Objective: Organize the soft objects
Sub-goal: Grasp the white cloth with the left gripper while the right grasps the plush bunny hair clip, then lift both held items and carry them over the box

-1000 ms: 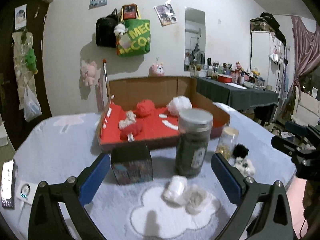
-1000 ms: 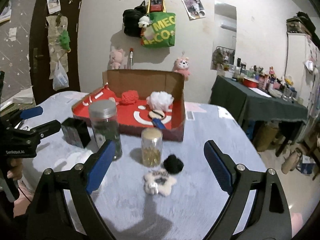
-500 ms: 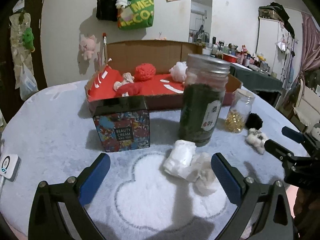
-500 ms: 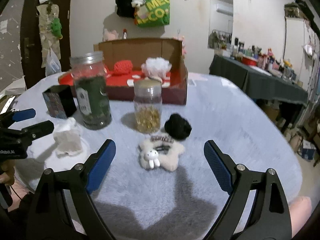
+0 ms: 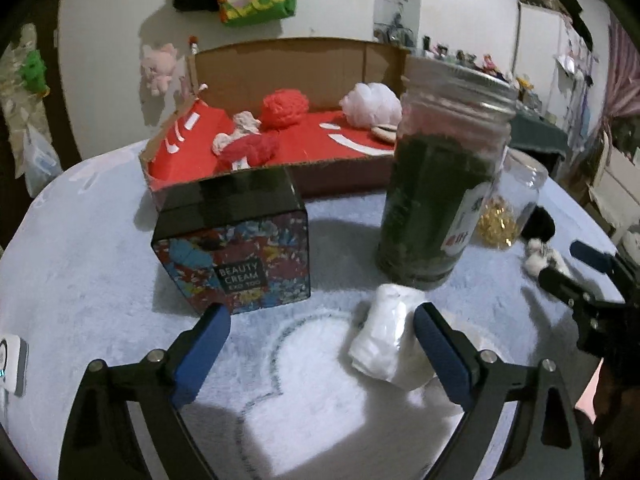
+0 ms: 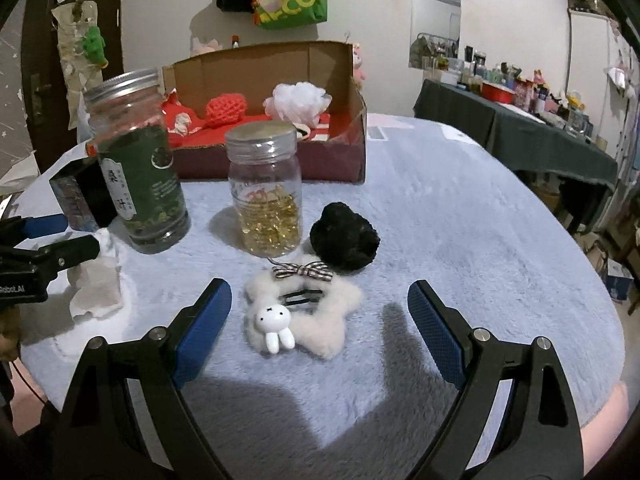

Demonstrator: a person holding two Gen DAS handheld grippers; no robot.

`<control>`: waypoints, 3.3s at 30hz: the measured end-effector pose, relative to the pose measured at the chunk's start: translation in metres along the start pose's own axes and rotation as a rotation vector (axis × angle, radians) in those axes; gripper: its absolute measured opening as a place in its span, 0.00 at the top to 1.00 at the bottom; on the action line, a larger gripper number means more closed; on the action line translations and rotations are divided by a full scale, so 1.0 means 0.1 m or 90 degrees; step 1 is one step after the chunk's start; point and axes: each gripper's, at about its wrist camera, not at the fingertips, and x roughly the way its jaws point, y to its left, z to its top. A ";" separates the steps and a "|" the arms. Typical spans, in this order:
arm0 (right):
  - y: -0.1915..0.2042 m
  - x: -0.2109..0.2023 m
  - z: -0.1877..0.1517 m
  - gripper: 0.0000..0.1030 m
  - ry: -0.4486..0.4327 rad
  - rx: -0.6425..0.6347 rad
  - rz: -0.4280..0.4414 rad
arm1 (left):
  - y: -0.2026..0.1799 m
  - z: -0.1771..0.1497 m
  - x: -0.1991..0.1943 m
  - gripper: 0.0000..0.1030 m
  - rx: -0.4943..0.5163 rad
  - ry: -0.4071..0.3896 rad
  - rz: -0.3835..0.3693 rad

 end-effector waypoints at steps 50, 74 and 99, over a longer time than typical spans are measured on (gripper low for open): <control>0.58 -0.19 0.08 0.47 -0.039 -0.069 0.170 | -0.10 -0.04 -0.27 0.83 0.033 -0.015 -0.092; 0.35 -0.22 0.08 0.47 -0.031 -0.043 0.141 | 0.14 -0.09 -0.34 0.82 0.000 -0.009 -0.061; -0.25 -0.16 0.44 0.47 -0.022 -0.105 0.053 | 0.95 0.01 -0.33 0.82 0.007 -0.010 0.019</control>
